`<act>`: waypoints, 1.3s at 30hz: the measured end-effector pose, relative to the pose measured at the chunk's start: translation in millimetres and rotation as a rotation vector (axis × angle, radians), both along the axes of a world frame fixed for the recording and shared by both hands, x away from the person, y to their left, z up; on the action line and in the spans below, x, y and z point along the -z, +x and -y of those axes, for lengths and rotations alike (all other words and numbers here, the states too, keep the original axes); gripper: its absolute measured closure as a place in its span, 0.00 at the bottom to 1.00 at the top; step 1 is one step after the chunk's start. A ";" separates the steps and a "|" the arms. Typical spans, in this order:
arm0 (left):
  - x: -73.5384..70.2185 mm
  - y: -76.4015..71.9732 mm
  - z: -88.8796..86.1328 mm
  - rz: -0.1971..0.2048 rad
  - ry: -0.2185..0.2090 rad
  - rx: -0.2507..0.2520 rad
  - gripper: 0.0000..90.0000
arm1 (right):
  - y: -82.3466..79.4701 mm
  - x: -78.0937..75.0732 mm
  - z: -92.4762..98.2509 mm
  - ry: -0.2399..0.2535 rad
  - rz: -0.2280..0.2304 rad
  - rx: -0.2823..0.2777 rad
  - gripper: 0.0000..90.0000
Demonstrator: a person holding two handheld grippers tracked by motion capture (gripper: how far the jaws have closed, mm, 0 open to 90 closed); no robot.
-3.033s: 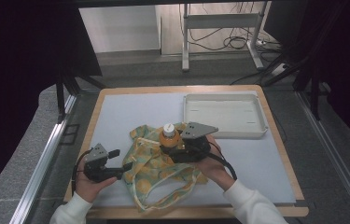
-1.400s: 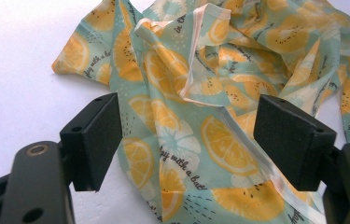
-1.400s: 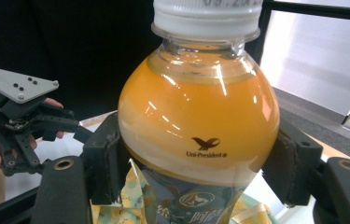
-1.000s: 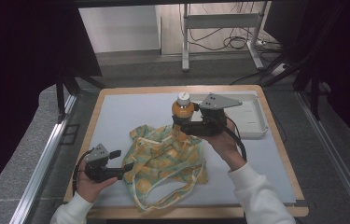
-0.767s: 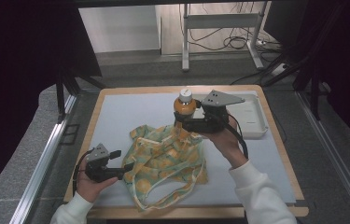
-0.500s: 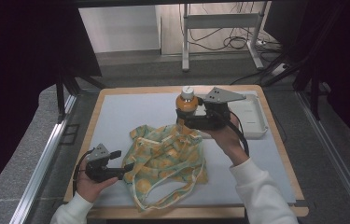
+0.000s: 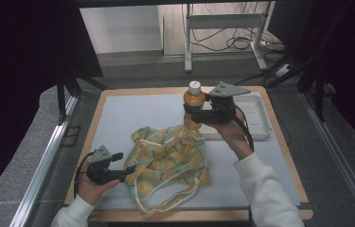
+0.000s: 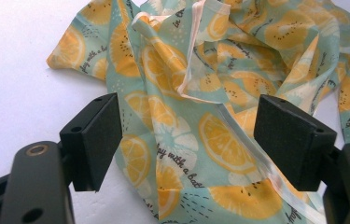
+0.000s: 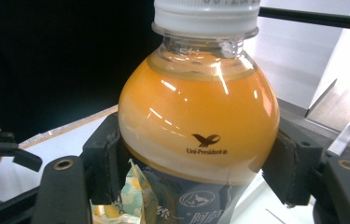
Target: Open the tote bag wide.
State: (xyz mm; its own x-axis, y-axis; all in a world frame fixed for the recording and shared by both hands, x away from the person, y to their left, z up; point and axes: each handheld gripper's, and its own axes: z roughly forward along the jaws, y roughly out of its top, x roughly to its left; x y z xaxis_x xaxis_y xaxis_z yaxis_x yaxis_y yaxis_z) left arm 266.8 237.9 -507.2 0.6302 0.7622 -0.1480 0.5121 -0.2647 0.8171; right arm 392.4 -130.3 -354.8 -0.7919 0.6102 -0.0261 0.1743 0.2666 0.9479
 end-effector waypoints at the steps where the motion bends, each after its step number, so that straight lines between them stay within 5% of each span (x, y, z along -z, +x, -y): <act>1: 0.0 0.0 0.0 0.000 0.001 0.000 0.26 | 2.4 1.3 0.2 0.000 -0.001 0.002 0.35; 39: 0.0 -0.6 3.2 -0.002 0.005 0.005 0.27 | 74.0 25.3 1.8 -0.036 -0.050 0.140 0.35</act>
